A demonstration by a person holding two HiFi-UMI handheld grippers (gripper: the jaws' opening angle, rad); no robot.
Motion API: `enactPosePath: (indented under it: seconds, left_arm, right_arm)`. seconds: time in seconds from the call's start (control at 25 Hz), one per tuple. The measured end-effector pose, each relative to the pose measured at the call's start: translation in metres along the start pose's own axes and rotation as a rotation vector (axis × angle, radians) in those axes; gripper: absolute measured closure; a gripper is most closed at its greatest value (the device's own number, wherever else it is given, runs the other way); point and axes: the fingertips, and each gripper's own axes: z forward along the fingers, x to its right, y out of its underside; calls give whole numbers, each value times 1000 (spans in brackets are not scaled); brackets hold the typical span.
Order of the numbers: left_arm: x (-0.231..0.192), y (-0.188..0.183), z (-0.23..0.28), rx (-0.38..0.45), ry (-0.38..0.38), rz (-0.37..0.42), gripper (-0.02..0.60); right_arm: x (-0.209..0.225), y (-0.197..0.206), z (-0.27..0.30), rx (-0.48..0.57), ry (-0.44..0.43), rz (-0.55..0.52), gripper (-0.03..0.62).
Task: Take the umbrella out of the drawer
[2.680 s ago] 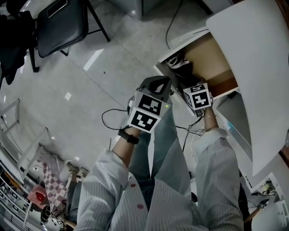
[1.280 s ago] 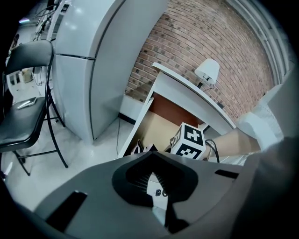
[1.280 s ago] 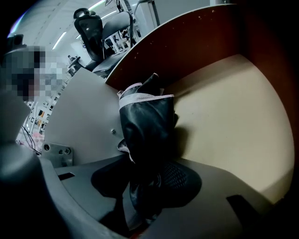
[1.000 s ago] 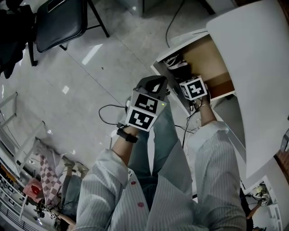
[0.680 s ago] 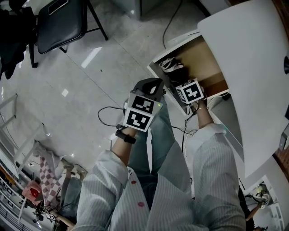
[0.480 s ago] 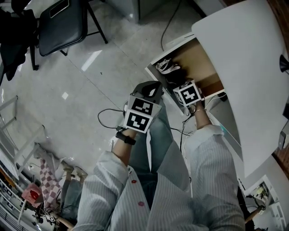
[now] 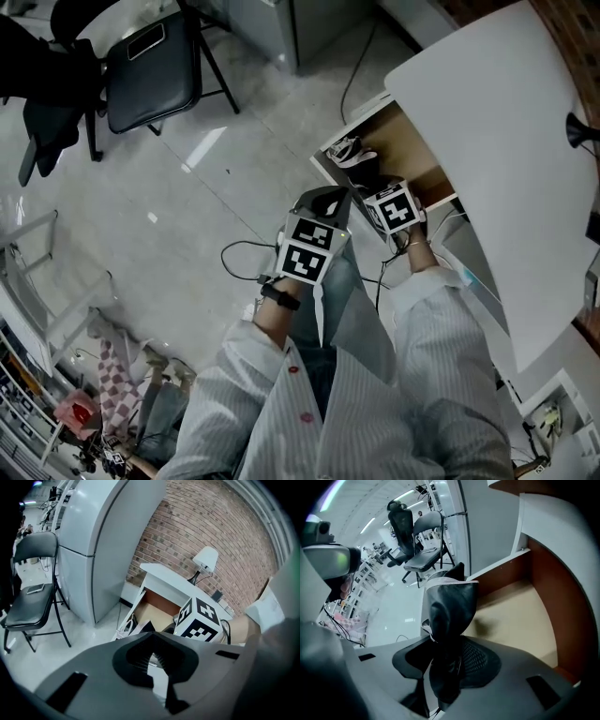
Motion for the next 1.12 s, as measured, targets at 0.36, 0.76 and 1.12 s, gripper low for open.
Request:
enactPosePath:
  seconds: [0.36, 0.76, 1.12]
  left_arm:
    - [11, -46, -31, 21, 2, 92, 572]
    - [40, -102, -83, 130, -6, 153, 572]
    - [81, -147, -126, 221, 32, 236, 572]
  right_arm:
    - [-25, -31, -58, 121, 6, 17, 410]
    - [-50, -58, -147, 301, 54, 85, 410]
    - [-69, -64, -219, 406, 103, 121, 410]
